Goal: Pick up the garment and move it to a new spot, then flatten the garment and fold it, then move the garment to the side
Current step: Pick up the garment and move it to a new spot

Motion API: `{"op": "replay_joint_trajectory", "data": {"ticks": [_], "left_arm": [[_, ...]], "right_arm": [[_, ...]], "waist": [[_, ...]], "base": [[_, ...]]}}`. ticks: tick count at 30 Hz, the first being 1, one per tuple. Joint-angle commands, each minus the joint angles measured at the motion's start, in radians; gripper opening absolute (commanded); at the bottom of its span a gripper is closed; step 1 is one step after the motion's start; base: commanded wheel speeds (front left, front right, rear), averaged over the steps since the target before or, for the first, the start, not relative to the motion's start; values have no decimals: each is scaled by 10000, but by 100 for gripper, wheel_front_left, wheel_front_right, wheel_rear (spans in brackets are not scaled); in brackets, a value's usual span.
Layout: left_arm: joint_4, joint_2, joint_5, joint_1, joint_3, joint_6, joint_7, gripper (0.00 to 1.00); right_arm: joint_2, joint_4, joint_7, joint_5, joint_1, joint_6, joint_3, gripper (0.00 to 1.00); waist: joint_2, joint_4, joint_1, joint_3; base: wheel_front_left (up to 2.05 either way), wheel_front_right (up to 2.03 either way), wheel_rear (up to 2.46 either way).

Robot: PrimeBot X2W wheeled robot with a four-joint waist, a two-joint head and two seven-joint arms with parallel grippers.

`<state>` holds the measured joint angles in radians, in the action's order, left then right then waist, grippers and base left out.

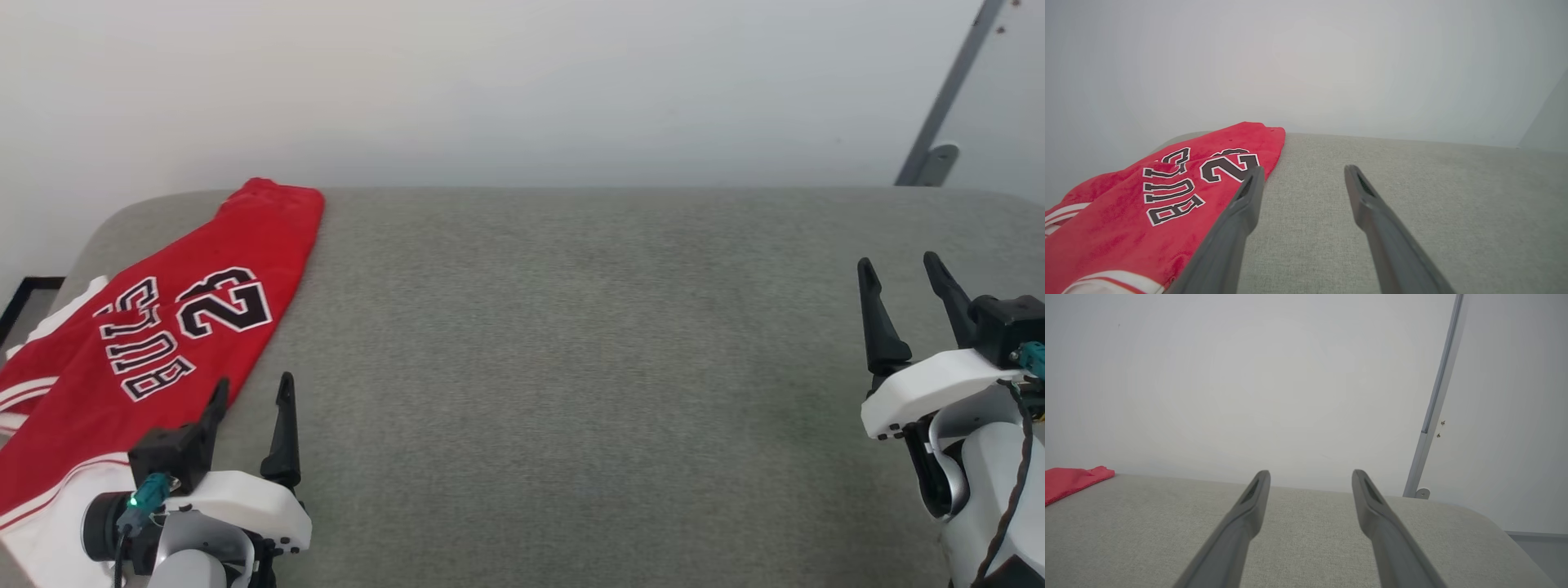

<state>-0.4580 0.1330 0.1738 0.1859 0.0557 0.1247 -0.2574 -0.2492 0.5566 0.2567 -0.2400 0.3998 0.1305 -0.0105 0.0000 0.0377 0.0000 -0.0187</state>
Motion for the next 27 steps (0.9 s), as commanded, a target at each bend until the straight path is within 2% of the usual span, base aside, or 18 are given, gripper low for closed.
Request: {"op": "replay_joint_trajectory", "data": {"ticks": [1,5,13,14,16,22,27], "left_arm": [[-70,5,-183,101,1,51,-103,100],[-70,-129,-60,-81,200,45,-96,100],[120,-329,-227,-559,665,15,-94,100],[120,-329,-227,-559,665,15,-94,100],[251,-391,-437,-733,717,-18,-94,100],[443,-560,-270,-1083,1050,-75,-94,100],[914,-720,-78,-1467,1522,-262,-94,100]], "right_arm": [[47,-21,106,116,31,4,-19,100],[142,-116,99,-149,-202,4,-69,100],[479,-188,99,-368,-569,4,-424,100],[479,-188,99,-368,-569,4,-424,100],[562,-189,99,-449,-641,4,-504,100],[813,-138,100,-588,-733,3,-980,100],[1087,-13,99,-723,-342,3,-1709,100]], "waist": [[0,196,0,5],[0,755,0,-3],[0,2417,0,-94],[0,2417,0,-94],[0,3107,0,-141],[0,4340,0,-233],[0,4736,0,-12]], "base": [[0,0,0],[0,0,0],[0,0,0],[0,0,0],[0,0,0],[0,0,0],[0,0,0]]}}
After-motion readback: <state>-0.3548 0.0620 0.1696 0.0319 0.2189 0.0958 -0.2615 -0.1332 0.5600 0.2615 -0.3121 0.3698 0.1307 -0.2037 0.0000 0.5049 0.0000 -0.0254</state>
